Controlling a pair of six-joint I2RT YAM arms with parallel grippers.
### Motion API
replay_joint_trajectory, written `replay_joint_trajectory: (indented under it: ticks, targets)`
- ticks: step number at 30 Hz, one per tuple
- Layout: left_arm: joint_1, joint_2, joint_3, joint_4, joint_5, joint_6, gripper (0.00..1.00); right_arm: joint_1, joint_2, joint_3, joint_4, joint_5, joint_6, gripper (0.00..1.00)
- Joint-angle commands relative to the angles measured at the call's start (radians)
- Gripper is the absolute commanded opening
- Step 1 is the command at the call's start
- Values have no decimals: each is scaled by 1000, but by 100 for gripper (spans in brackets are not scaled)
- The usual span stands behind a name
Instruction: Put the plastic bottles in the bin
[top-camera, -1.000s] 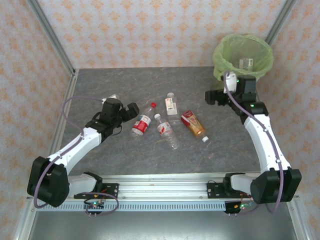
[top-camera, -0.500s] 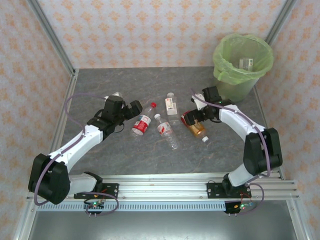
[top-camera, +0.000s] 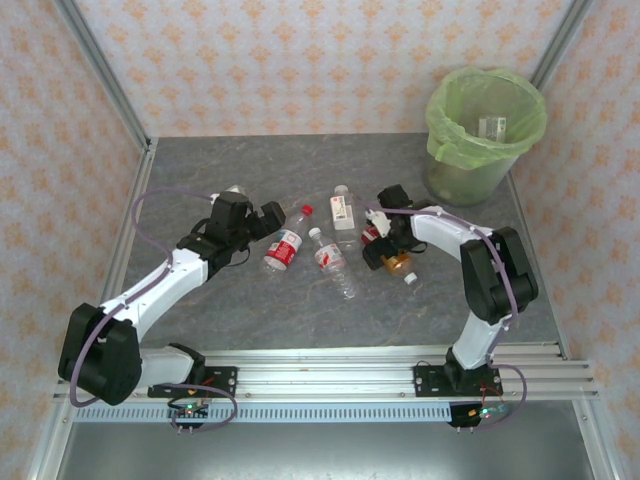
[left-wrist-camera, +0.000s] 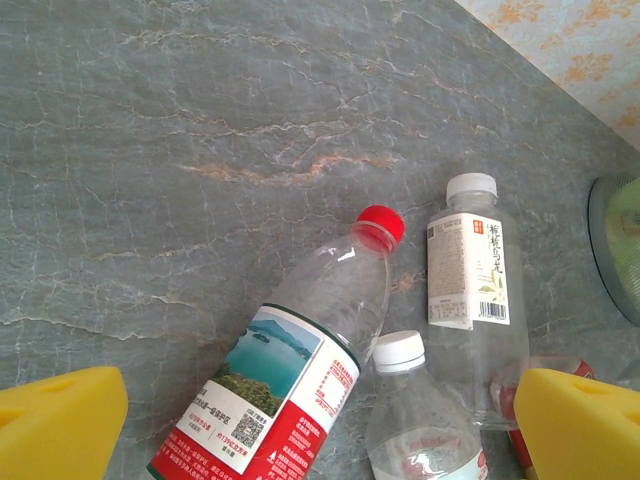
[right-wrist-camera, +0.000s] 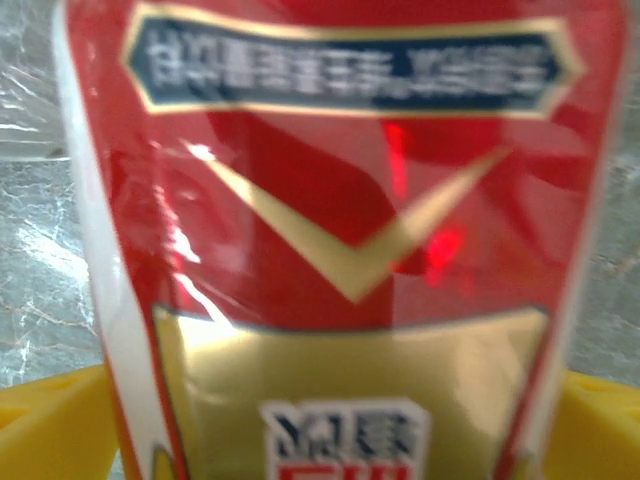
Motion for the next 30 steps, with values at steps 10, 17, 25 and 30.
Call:
replay_joint_trajectory:
  ticks: [10,17,25,30]
  targets:
    - [-9,17,29,-30,-18,15,100,4,-38,10,3,94,-9,64]
    - [-10,39,64,-73,-18,46,100,2,-164,-9,1,95,14,56]
    - [-18,55,80,-94,-18,60,100,-26,-398,-68,187,79,59,54]
    - [-22,68,90,-99,-18,60,100,-79,-535,-112,390,28,117,52]
